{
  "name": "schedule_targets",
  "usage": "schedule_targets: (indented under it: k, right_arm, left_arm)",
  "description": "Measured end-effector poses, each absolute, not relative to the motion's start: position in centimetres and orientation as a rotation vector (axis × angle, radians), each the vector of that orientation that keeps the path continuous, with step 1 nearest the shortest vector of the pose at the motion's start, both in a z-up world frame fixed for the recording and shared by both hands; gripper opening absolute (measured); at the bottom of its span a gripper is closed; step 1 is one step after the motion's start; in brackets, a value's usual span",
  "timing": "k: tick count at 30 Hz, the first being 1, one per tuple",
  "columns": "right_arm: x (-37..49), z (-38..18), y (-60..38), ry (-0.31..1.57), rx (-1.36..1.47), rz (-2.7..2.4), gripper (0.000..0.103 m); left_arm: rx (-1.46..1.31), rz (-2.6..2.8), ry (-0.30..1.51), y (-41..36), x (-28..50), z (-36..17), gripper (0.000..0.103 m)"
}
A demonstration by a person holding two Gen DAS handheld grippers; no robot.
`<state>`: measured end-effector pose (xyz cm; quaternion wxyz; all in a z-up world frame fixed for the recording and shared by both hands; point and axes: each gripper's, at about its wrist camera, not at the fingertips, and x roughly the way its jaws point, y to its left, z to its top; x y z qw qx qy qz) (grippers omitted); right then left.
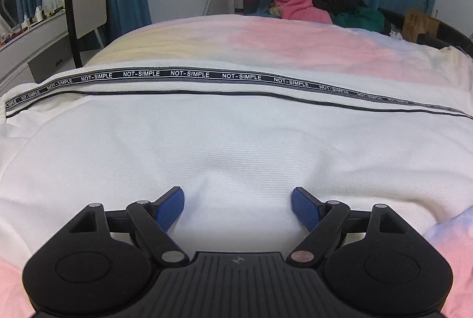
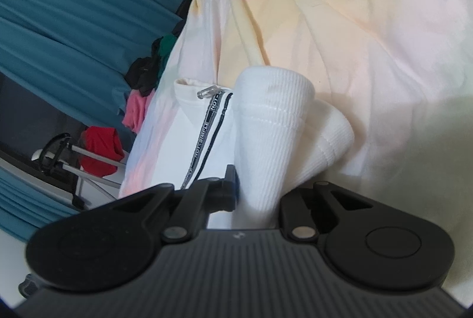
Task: Fold clothes
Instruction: 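Carry the held cuffs over onto the waistband with the right gripper and release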
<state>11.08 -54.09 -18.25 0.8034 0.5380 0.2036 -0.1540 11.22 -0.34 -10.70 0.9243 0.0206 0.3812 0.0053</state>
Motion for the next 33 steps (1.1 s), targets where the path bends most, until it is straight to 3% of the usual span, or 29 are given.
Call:
schedule_targets:
  k: [3,5,10,15,19,24,26,28,33]
  right_arm:
    - [11.0,-18.4,-54.1,0.449,1.157,-0.339,0.019]
    - [11.1,-18.6,-54.2,0.462,1.163,-0.342,0.036]
    - [11.4,-19.2,-54.7,0.449,1.225,-0.291,0.04]
    - [11.1,-16.8,-54.6,0.299,1.216,-0.156,0.041]
    - [11.4,-17.5,-54.3,0.344,1.19,-0.192,0.041]
    - [12.4,-18.5,-54.5,0.417,1.135,-0.245,0.036]
    - [12.9,-18.0,-54.2,0.45,1.056,-0.24,0.021]
    - [13.1,-17.0,-53.5,0.464,0.962,-0.26,0.016]
    - [13.4,-12.7,-50.4,0.442,0.724,-0.329,0.013]
  left_arm:
    - [0.039,0.021,0.772,-0.6,11.1,-11.0,0.083]
    - [0.043,0.027,0.768,-0.7,11.1,-11.1,0.083]
    - [0.03,0.027,0.762,0.0,10.3,-10.4,0.083]
    - [0.034,0.028,0.75,-0.1,9.8,-10.3,0.084]
    - [0.035,0.026,0.757,-0.2,10.0,-10.3,0.084]
    - [0.03,0.025,0.764,-0.1,10.2,-10.3,0.085]
    - [0.028,0.023,0.768,-0.1,10.4,-10.3,0.086]
    - [0.027,0.021,0.773,0.0,10.5,-10.3,0.086]
    - [0.028,0.02,0.785,-0.2,10.9,-10.0,0.086]
